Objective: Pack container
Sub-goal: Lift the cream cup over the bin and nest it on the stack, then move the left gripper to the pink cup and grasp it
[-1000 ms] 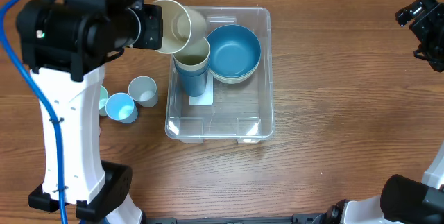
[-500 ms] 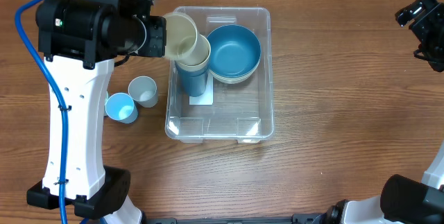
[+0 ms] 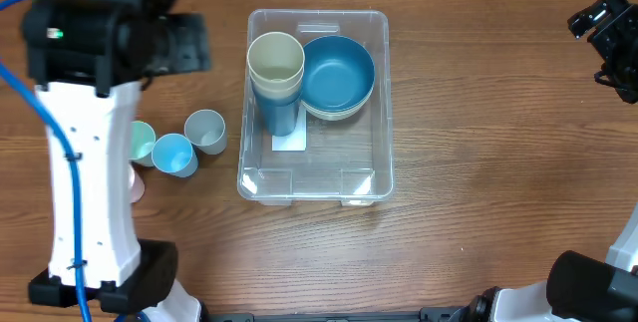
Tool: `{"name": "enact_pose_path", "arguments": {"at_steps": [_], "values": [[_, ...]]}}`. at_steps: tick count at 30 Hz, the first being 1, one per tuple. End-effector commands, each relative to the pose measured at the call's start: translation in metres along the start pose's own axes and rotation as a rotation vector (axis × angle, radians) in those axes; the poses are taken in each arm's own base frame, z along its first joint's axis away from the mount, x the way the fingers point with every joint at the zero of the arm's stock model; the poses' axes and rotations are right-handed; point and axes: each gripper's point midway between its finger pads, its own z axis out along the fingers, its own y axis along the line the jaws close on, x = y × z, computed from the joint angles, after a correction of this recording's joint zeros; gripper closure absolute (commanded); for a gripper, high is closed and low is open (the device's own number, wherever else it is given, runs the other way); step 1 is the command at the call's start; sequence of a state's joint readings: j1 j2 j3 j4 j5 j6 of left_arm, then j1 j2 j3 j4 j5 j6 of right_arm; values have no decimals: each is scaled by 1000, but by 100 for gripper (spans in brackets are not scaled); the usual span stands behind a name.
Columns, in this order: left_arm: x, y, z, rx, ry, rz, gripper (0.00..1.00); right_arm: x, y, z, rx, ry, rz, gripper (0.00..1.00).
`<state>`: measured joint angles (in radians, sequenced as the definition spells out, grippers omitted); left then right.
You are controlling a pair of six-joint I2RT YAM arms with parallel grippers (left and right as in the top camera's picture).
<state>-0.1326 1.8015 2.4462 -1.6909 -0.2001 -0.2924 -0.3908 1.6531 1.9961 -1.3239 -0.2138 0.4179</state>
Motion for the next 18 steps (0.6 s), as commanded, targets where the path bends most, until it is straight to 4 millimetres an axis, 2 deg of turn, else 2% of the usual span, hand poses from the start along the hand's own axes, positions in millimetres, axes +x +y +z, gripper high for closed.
{"name": "enact_pose_path", "arguments": {"at_steps": [1,3,5,6,9,12,18], "values": [[0,44,-6,7,3,-177,25,-2,4,-4,-13,-12,-3,0],[10,71,-7,-8,28,-259,23,-2,4,-4,-13,-12,-3,0],[31,101,-6,-54,70,-354,23,-2,4,-4,-13,-12,-3,0],[51,119,-2,-94,116,-449,21,-2,4,-4,-13,-12,-3,0],[95,147,21,-164,250,-561,15,-2,4,-4,-13,-12,-3,0],[124,161,59,-188,357,-618,15,-2,4,-4,-13,-12,-3,0],[159,165,127,-121,417,-698,24,-2,4,-4,-13,-12,-3,0]]}}
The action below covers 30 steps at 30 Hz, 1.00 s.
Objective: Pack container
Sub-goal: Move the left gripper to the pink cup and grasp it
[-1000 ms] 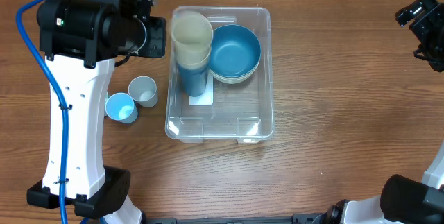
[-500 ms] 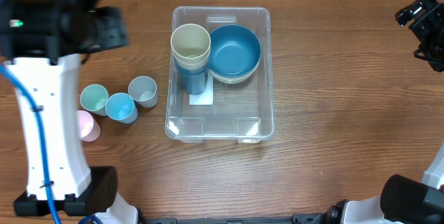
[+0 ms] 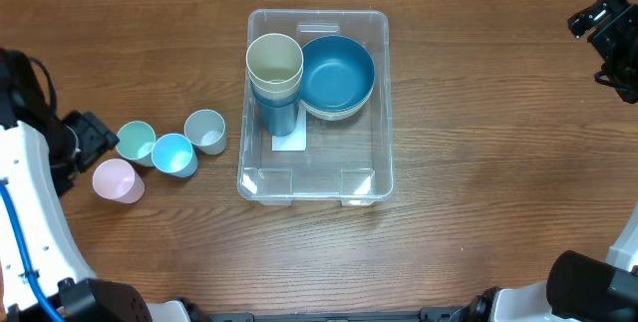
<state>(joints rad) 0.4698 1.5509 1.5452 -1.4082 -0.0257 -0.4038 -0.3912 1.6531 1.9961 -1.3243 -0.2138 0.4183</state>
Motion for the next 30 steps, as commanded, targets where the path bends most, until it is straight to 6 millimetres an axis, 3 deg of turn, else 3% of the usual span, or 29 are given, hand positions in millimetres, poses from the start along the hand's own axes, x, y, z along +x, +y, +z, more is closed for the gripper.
{"name": "enact_pose_path", "arguments": {"at_steps": [1,5,10,19,22,26,30], "values": [[9,5,34,61,65,-50,24,-2,4,-4,-14,-12,-4,0],[12,22,61,52,84,-89,24,-2,4,-4,-14,-13,-4,0],[14,36,77,-4,75,-97,30,-2,4,-4,-13,-12,-4,0],[14,37,119,9,23,-107,36,-2,4,-4,-14,-13,-4,0],[7,39,120,-4,-9,-108,44,-2,4,-4,-13,-12,-4,0],[2,40,122,-10,-24,-108,62,-2,4,-4,-14,-12,-4,0],[1,43,129,-32,-16,-108,67,-2,4,-4,-13,-12,-4,0]]}}
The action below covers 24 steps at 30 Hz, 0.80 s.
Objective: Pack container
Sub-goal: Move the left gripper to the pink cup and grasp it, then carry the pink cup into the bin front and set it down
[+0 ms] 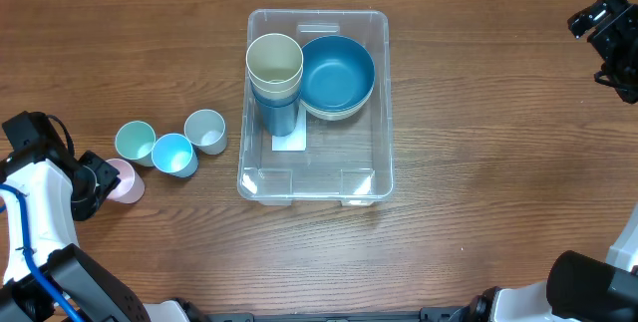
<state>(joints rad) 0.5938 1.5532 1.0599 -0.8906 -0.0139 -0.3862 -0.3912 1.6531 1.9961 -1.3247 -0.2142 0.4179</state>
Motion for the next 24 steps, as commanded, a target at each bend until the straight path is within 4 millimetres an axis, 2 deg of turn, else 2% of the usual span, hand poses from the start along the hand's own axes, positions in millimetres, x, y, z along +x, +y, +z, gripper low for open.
{"name": "enact_pose_path", "arguments": {"at_steps": [1,5,8,10,12,14,17,20,23,24], "values": [[0,8,12,-39,20,-2,68,-2,4,-4,-13,-13,-4,0],[1,9,20,-51,38,-1,72,-2,4,-4,-13,-13,-4,0],[0,8,22,-49,37,-1,87,-2,4,-4,-14,-13,-4,0],[-3,7,17,-44,28,-2,95,-2,4,-4,-13,-13,-4,0],[-6,5,7,-40,18,-2,96,-2,4,-4,-13,-13,-4,0],[-14,2,-16,-28,-8,-3,96,-2,4,-4,-13,-13,-4,0],[-26,-5,-61,13,-56,-5,96,-2,4,-4,-13,-13,-4,0],[-28,-17,-124,92,-116,12,96,-2,4,-4,-13,-13,-4,0],[-14,-52,-174,252,-156,142,96,-2,4,-4,-13,-13,-4,0],[-3,-71,-191,323,-167,217,96,-2,4,-4,-13,-13,-4,0]]}}
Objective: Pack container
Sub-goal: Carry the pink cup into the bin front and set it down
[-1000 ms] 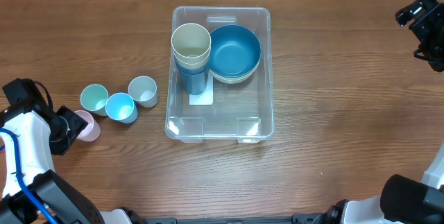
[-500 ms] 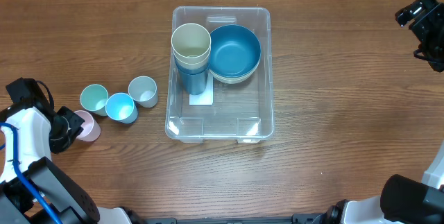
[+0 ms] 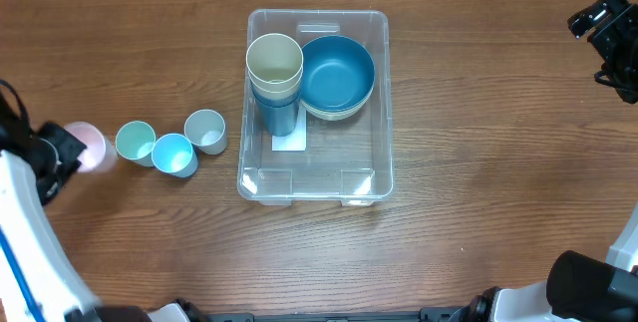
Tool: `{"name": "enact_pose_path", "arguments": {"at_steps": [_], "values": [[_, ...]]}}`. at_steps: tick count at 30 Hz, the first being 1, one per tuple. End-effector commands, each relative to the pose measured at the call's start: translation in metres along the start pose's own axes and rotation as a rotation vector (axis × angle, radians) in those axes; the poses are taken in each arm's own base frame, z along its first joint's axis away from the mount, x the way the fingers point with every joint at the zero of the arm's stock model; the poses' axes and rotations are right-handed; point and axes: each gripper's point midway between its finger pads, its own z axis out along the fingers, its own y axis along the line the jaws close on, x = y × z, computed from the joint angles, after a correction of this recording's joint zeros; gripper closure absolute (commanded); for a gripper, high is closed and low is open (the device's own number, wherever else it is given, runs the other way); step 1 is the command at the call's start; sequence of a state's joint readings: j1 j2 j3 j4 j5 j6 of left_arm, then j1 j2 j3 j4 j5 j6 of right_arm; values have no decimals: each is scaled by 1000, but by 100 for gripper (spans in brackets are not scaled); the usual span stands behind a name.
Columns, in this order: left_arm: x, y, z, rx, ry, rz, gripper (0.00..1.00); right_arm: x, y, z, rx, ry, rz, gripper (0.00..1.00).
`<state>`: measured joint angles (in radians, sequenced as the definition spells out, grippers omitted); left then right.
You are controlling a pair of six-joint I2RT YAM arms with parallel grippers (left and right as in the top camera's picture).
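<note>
A clear plastic container sits mid-table. Inside it stand a stack of cups with a beige one on top, and beside them a blue bowl nested in a pale one. Left of the container stand a teal cup, a light blue cup and a grey cup. Further left, a pink cup is tilted in my left gripper, which looks shut on its rim. My right gripper hangs at the far right edge, away from everything.
A white label lies on the container's floor, whose near half holds nothing else. The left arm's white link runs along the left edge of the table.
The pink cup has moved from in front of the teal cup to a spot up and left of it, now tilted in my left gripper. The right arm is unchanged.
My left arm first reached over the table's left side, hiding the pink cup. Then it was drawn back to the left edge, with all the loose cups showing. Then its gripper was at the pink cup, which it now holds further left.
</note>
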<state>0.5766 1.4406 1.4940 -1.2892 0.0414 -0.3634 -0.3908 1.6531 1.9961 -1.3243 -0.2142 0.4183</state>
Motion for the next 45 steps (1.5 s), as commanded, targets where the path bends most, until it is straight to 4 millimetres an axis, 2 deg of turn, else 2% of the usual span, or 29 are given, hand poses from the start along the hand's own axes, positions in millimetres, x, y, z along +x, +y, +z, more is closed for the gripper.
{"name": "enact_pose_path", "arguments": {"at_steps": [1,3,5,8,11,14,18,21,24,30,38,42,45], "values": [[22,-74,-60,275,-54,235,96,-2,4,-4,-13,-12,-4,0],[48,-109,-76,340,-53,392,96,-2,4,-4,-13,-13,-4,0],[80,-138,-83,389,-25,527,96,-2,4,-4,-13,-13,-4,0],[132,-178,-85,405,-6,759,96,-2,4,-4,-13,-13,-4,0],[166,-206,-80,399,-11,898,96,-2,4,-4,-13,-13,-4,0],[210,-236,-64,394,31,1015,96,-2,4,-4,-13,-12,-4,0],[246,-257,-34,337,90,1032,96,-2,4,-4,-13,-12,-4,0],[264,-268,-16,307,110,1023,96,-2,4,-4,-13,-12,-4,0],[280,-274,-5,267,94,1013,96,-2,4,-4,-13,-13,-4,0],[298,-274,-12,263,68,1058,96,-2,4,-4,-13,-13,-4,0],[307,-274,-15,255,42,1078,96,-2,4,-4,-13,-13,-4,0],[293,-261,-17,180,9,900,96,-2,4,-4,-13,-13,-4,0],[291,-253,-21,160,30,751,96,-2,4,-4,-13,-13,-4,0]]}}
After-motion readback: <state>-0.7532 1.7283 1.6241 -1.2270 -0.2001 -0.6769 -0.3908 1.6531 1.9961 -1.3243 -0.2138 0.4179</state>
